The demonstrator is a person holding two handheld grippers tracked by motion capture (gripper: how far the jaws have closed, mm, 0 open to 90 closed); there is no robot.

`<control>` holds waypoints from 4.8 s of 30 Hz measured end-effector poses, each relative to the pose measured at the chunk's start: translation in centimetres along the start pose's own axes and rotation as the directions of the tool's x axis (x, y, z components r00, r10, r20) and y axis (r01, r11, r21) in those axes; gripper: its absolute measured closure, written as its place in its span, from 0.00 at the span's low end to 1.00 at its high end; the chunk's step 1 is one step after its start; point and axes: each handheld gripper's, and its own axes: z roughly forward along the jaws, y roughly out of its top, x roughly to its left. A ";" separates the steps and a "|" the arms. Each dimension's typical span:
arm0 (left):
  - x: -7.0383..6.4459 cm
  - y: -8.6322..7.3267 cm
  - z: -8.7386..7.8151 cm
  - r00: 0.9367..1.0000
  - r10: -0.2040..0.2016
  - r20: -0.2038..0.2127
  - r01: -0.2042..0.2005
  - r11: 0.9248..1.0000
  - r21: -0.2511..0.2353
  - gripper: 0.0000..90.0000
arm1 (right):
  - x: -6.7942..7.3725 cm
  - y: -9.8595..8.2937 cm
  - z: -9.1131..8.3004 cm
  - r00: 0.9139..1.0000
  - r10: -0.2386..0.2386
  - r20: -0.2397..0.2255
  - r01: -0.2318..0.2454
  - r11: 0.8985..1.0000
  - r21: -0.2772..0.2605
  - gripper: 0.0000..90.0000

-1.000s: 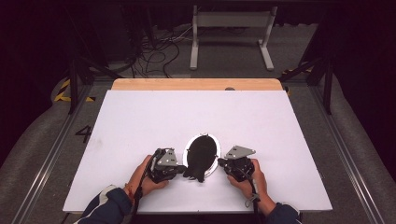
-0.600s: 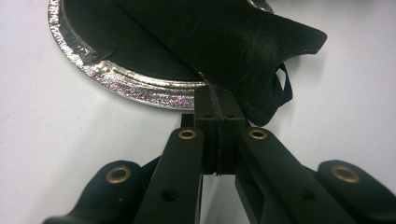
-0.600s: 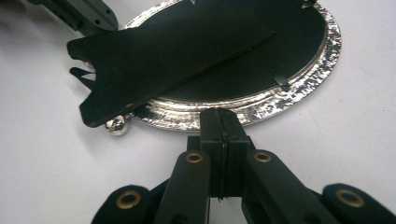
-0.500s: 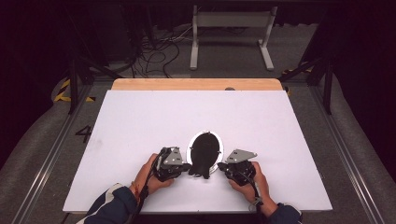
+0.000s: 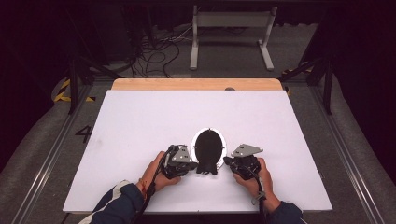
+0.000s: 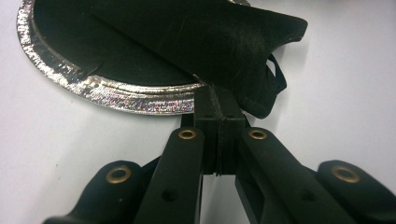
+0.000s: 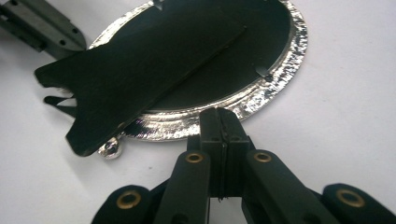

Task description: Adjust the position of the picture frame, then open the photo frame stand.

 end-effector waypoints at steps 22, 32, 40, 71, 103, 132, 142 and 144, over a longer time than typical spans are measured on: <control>0.5 0.7 0.9 0.999 -0.013 0.038 0.014 1.000 -0.019 1.00 | -1.2 -0.1 0.0 0.999 0.031 0.024 -0.030 0.999 -0.009 1.00; 0.6 0.5 0.7 0.999 -0.012 0.032 0.012 1.000 -0.018 0.96 | 0.5 -0.3 -0.4 0.999 -0.006 -0.053 0.006 1.000 0.001 1.00; 0.6 0.5 0.7 0.999 -0.014 0.030 0.014 1.000 -0.019 0.96 | 1.1 -0.3 -0.4 0.997 0.000 -0.079 0.000 1.000 0.001 1.00; 1.5 -9.9 -10.5 0.940 -0.218 -0.263 0.191 0.974 -0.125 0.28 | 0.5 0.7 -2.0 0.985 -0.004 -0.171 0.006 1.000 0.011 0.75; 1.7 -9.4 -8.9 0.951 -0.205 -0.231 0.191 0.978 -0.080 0.22 | 2.0 0.4 -0.5 0.981 0.002 -0.193 0.011 0.998 0.064 0.67; 2.5 -5.1 -5.0 0.973 -0.140 -0.182 0.132 0.990 -0.053 0.22 | -2.7 0.0 1.9 0.668 0.538 -0.514 -0.561 0.818 0.128 0.67; 3.9 -3.1 -2.9 0.976 -0.164 -0.142 0.157 0.986 -0.055 0.23 | -3.4 0.6 2.9 0.629 0.582 -0.516 -0.613 0.779 0.132 0.66; 4.2 -2.7 -2.4 0.976 -0.163 -0.145 0.156 0.986 -0.060 0.26 | -3.4 0.6 2.9 0.638 0.574 -0.513 -0.603 0.787 0.132 0.67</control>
